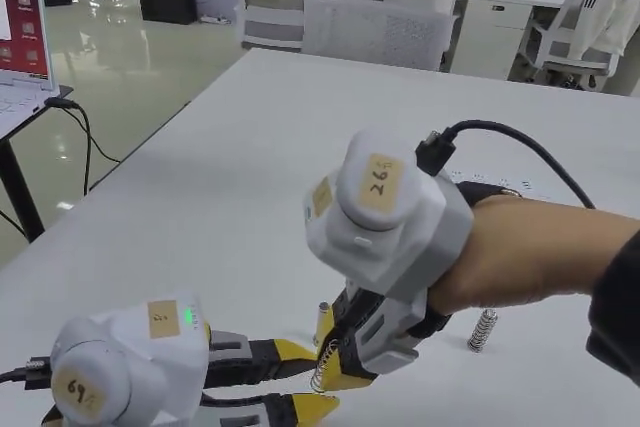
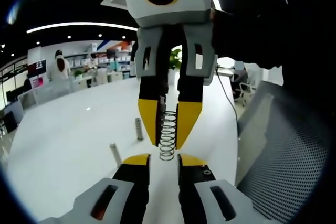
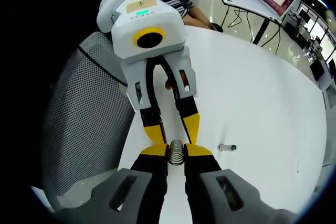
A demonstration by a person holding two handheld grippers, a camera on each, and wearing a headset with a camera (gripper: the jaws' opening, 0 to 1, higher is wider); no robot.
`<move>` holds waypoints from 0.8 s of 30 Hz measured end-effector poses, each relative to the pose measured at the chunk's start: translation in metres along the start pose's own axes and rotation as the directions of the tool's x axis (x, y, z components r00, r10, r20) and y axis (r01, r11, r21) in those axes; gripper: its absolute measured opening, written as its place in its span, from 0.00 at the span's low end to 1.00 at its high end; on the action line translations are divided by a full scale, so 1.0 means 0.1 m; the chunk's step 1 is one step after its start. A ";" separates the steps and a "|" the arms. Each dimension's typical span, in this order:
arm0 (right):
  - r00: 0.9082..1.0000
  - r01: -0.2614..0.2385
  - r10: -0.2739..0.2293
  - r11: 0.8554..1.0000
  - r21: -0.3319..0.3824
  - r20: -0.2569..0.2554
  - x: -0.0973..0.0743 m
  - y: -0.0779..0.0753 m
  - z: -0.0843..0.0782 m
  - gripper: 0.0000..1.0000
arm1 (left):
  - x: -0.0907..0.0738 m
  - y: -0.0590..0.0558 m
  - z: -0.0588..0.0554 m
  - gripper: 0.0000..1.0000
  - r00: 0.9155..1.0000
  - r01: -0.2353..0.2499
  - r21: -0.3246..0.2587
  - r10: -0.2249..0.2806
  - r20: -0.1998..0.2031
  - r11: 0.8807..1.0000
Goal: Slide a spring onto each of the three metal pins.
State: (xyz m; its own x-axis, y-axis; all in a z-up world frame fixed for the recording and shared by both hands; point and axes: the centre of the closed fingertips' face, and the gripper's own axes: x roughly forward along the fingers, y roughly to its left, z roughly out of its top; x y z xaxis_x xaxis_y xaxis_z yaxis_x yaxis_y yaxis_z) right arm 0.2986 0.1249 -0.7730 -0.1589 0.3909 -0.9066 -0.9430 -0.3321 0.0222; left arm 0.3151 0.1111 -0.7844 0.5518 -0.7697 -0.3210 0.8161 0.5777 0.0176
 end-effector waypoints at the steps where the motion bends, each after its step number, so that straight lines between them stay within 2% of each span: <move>1: 1.000 0.003 -0.003 1.000 0.002 -0.002 -0.01 -0.01 -0.01 0.08 | 0.00 0.01 -0.01 0.15 1.000 -0.005 -0.001 0.005 -0.004 1.000; 6: 1.000 0.019 -0.019 1.000 0.013 -0.007 -0.07 -0.09 -0.06 0.08 | -0.04 0.06 -0.10 0.21 0.999 -0.032 -0.021 0.031 -0.017 0.999; 9: 0.999 0.037 -0.037 0.999 0.019 -0.014 -0.09 -0.15 -0.09 0.08 | -0.05 0.10 -0.12 0.29 0.998 -0.052 -0.037 0.051 -0.021 0.998; 16: 0.998 0.059 -0.058 0.998 0.031 -0.024 -0.14 -0.25 -0.15 0.08 | -0.07 0.15 -0.12 0.44 0.997 -0.081 -0.058 0.080 -0.019 0.995; 24: 0.996 0.089 -0.088 0.995 0.043 -0.022 -0.22 -0.41 -0.15 0.08 | -0.08 0.20 -0.17 0.59 0.994 -0.107 -0.085 0.104 -0.039 0.991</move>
State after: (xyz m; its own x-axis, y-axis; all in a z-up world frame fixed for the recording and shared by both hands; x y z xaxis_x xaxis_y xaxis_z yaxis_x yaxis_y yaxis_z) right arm 0.3450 0.1165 -0.7601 -0.0685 0.3995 -0.9142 -0.9651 -0.2588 -0.0408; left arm 0.3240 0.1328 -0.7977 0.6266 -0.6941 -0.3542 0.7346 0.6779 -0.0288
